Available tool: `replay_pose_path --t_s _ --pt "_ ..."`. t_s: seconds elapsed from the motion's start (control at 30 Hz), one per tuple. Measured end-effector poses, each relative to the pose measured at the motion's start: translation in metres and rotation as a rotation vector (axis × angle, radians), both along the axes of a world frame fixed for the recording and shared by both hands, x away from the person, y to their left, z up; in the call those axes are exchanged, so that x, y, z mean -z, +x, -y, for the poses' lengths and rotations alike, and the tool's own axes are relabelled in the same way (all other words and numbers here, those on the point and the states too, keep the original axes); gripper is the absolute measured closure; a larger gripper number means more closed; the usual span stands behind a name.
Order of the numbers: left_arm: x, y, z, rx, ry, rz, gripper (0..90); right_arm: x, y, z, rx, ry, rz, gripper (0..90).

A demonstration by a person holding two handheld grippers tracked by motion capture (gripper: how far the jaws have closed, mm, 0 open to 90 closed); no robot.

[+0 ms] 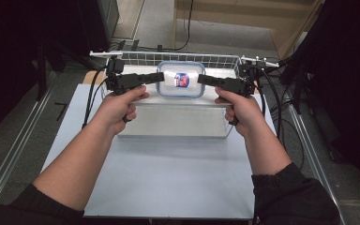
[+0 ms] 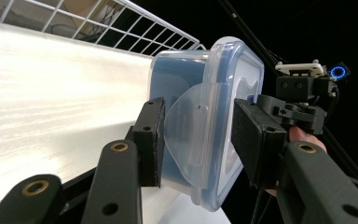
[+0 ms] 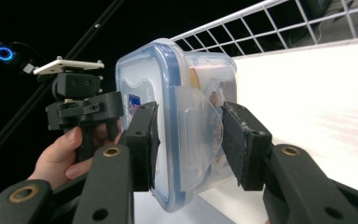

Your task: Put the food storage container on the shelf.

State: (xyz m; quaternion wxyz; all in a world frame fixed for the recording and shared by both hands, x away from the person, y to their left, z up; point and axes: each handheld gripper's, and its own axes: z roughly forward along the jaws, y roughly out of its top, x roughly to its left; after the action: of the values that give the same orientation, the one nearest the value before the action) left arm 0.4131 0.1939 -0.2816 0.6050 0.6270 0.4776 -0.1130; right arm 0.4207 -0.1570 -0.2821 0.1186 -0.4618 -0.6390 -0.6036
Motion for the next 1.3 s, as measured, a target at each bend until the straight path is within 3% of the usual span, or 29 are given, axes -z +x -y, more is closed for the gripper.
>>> replay_pose_path --t_s 0.33,0.53,0.73,0.97,1.3 --pt "0.000 0.002 -0.006 -0.005 0.010 -0.063 56.4 0.006 0.006 -0.004 -0.036 0.014 -0.064 59.4" --pt "0.001 0.004 -0.007 -0.014 0.016 -0.079 56.3 0.010 0.009 -0.007 -0.049 0.009 -0.085 59.2" --pt "0.002 0.005 -0.007 -0.024 0.009 -0.080 56.3 0.012 0.010 -0.007 -0.043 0.015 -0.096 59.1" --pt "0.004 0.006 -0.005 -0.051 0.030 -0.057 54.3 0.013 0.013 -0.009 -0.025 0.020 -0.092 58.2" --pt "0.004 0.008 -0.002 -0.064 0.039 -0.056 53.2 0.014 0.016 -0.009 0.004 0.012 -0.093 56.7"
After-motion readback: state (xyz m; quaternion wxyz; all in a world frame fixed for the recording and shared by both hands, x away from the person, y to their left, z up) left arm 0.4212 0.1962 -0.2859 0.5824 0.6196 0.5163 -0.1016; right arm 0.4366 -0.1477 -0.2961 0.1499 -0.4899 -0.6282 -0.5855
